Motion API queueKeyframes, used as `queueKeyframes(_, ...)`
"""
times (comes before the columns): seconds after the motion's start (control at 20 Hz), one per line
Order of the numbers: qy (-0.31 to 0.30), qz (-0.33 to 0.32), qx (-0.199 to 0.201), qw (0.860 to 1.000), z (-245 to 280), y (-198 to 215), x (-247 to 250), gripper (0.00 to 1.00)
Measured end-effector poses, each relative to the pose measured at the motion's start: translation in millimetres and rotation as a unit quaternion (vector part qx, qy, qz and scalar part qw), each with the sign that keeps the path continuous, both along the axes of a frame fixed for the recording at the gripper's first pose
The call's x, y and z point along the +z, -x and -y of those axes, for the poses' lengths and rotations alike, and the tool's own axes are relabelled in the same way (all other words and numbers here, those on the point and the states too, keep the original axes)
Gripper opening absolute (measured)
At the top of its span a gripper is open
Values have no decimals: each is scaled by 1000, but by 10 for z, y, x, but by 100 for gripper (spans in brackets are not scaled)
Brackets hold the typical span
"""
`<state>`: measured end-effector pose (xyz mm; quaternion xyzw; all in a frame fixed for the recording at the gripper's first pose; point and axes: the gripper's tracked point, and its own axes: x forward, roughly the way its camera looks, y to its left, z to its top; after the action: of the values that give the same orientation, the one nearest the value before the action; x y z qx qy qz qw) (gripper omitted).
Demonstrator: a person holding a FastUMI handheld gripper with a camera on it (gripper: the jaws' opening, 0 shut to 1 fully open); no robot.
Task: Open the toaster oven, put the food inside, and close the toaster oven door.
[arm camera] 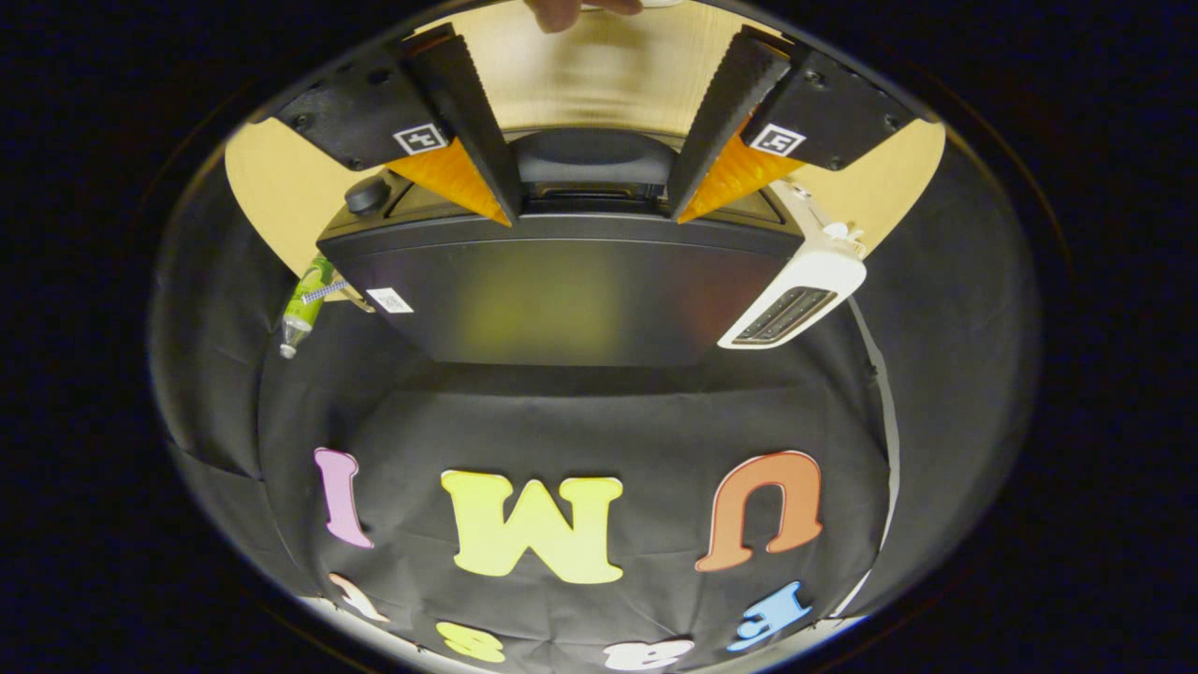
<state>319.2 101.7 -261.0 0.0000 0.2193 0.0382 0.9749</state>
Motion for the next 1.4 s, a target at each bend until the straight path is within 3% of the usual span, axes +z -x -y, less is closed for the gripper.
queueKeyframes(0.3, 2, 2, 2, 1000, -21, 31, -17, 100)
queueKeyframes(0.6, 4, -8, -17, 1000, 0, 333, -117, 100)
queueKeyframes(1.0, 25, -69, -24, 997, 61, 1020, -619, 100)
queueKeyframes(1.2, 13, -140, -33, 990, 79, 1267, -1068, 99)
queueKeyframes(1.3, -9, -169, -31, 985, 76, 1319, -1216, 99)
queueKeyframes(1.4, -8, -156, -38, 987, 183, 1281, -1150, 99)
